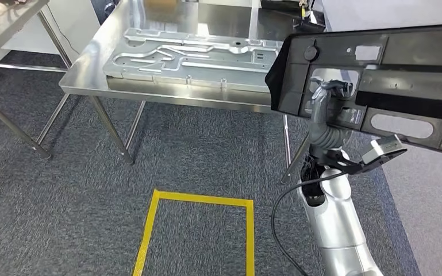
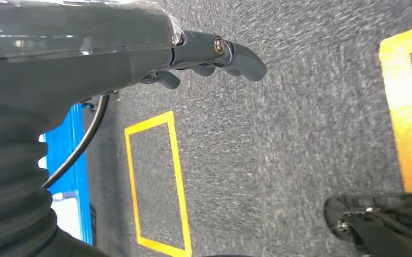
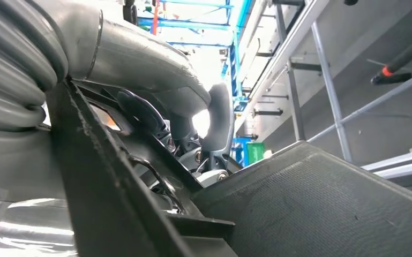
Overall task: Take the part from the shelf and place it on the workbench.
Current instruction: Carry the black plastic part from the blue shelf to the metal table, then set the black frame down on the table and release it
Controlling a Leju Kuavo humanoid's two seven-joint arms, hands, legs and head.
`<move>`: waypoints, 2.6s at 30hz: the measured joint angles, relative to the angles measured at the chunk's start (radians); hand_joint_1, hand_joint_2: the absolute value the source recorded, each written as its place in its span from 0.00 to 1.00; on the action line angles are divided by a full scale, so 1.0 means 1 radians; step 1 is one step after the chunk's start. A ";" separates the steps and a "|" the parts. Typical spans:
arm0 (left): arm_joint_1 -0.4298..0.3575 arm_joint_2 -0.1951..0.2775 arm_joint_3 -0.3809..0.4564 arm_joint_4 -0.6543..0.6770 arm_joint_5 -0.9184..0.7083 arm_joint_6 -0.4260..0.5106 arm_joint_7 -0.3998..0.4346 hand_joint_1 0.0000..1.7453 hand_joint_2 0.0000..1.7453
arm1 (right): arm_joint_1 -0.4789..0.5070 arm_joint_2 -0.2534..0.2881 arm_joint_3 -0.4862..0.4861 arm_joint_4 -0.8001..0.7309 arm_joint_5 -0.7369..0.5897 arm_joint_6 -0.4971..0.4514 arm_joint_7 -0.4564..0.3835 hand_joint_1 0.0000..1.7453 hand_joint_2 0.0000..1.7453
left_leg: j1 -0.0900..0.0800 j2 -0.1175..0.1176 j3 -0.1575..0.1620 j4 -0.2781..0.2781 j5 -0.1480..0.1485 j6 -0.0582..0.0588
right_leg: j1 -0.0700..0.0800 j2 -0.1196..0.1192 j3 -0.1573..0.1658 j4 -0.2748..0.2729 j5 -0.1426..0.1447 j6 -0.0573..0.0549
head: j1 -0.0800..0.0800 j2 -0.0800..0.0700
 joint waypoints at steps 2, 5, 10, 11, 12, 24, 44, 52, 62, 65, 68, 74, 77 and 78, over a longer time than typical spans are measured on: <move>-0.001 -0.001 0.000 0.000 0.000 0.000 0.000 0.00 1.00 | 0.001 0.000 0.000 0.000 0.000 0.000 0.000 1.00 1.00 | -0.001 -0.001 0.009 -0.001 -0.010 0.006 | -0.001 0.000 -0.086 0.130 -0.048 0.005 | 0.000 0.000; 0.002 -0.001 0.000 0.000 0.000 -0.001 0.000 0.00 1.00 | 0.004 -0.001 -0.001 0.000 0.000 0.000 0.000 1.00 1.00 | -0.003 -0.003 0.034 -0.001 -0.032 0.006 | 0.000 -0.001 -0.150 0.164 -0.048 0.004 | 0.000 0.000; 0.001 -0.007 0.000 0.001 0.000 -0.003 -0.001 0.00 1.00 | 0.003 -0.003 -0.003 0.000 0.000 0.001 0.000 1.00 1.00 | -0.007 -0.006 0.081 -0.005 -0.070 -0.012 | 0.015 -0.003 -0.074 -0.099 0.114 -0.030 | 0.001 0.000; 0.000 -0.007 0.000 0.001 0.000 -0.003 -0.001 0.00 1.00 | 0.003 -0.003 -0.005 0.000 0.000 0.002 0.000 1.00 1.00 | -0.007 -0.005 0.087 -0.004 -0.071 -0.019 | 0.018 -0.003 -0.071 -0.103 0.106 -0.035 | 0.002 0.000; -0.001 -0.007 0.000 0.001 0.000 -0.003 -0.002 0.00 1.00 | 0.003 -0.003 -0.006 0.000 0.000 0.002 0.000 1.00 1.00 | -0.008 -0.005 0.092 -0.002 -0.073 -0.025 | 0.016 -0.002 -0.063 -0.107 0.106 -0.040 | 0.002 0.000; -0.003 -0.005 0.001 0.001 -0.002 -0.005 -0.005 0.00 1.00 | 0.000 -0.004 -0.016 0.001 0.007 0.006 -0.003 1.00 1.00 | -0.010 -0.001 -0.046 0.044 0.003 -0.030 | 0.013 0.003 0.054 -0.116 0.025 -0.049 | 0.002 0.000; -0.016 -0.010 0.000 0.001 -0.006 -0.017 -0.009 0.00 1.00 | 0.000 -0.003 -0.018 0.001 0.041 -0.020 0.000 1.00 1.00 | -0.009 -0.004 0.094 0.004 -0.067 -0.038 | 0.003 -0.003 -0.052 -0.116 0.113 -0.043 | 0.003 0.000; -0.016 -0.010 0.001 0.000 -0.006 -0.017 -0.011 0.00 1.00 | -0.004 -0.002 -0.018 0.003 0.038 -0.023 0.009 1.00 1.00 | -0.007 -0.001 -0.082 0.192 -0.095 -0.038 | 0.016 0.005 0.030 -0.118 0.048 -0.064 | 0.002 0.000; -0.017 -0.010 0.000 0.000 -0.006 -0.017 -0.013 0.00 1.00 | -0.011 -0.003 -0.018 0.009 0.028 -0.016 0.010 1.00 1.00 | -0.011 0.001 0.023 -0.036 0.019 0.007 | 0.013 0.008 -0.009 0.031 -0.021 -0.018 | 0.003 0.000; -0.017 -0.011 0.000 0.001 -0.006 -0.018 -0.013 0.00 1.00 | -0.009 -0.004 -0.018 0.011 0.027 -0.016 0.010 1.00 1.00 | -0.009 0.002 0.044 -0.036 -0.002 0.006 | -0.001 0.005 -0.119 0.165 -0.071 -0.002 | 0.003 0.000; -0.014 -0.012 0.000 0.001 -0.006 -0.018 -0.013 0.00 1.00 | -0.009 -0.006 -0.018 0.012 0.025 -0.016 0.010 1.00 1.00 | -0.006 0.004 0.080 -0.034 -0.033 -0.004 | -0.010 -0.009 -0.108 0.033 0.042 0.006 | 0.003 0.000; -0.015 -0.011 0.001 0.001 -0.002 -0.017 -0.017 0.00 1.00 | -0.013 -0.009 -0.018 0.017 0.018 -0.017 0.012 1.00 1.00 | -0.007 0.015 0.109 -0.026 -0.071 -0.043 | 0.001 -0.024 -0.068 -0.108 0.122 -0.038 | 0.002 0.000; -0.017 -0.010 0.001 0.001 0.002 -0.016 -0.019 0.00 1.00 | -0.022 -0.009 -0.017 0.019 0.034 -0.029 0.029 1.00 1.00 | -0.003 0.014 0.045 0.103 -0.101 -0.050 | 0.000 -0.018 -0.045 -0.113 0.108 -0.057 | 0.002 0.000; -0.017 -0.010 0.001 0.001 0.003 -0.016 -0.020 0.00 1.00 | -0.027 -0.009 -0.015 0.024 0.050 -0.039 0.045 1.00 1.00 | -0.003 0.014 0.000 0.175 -0.126 -0.051 | 0.002 -0.015 -0.039 -0.113 0.102 -0.061 | 0.002 0.000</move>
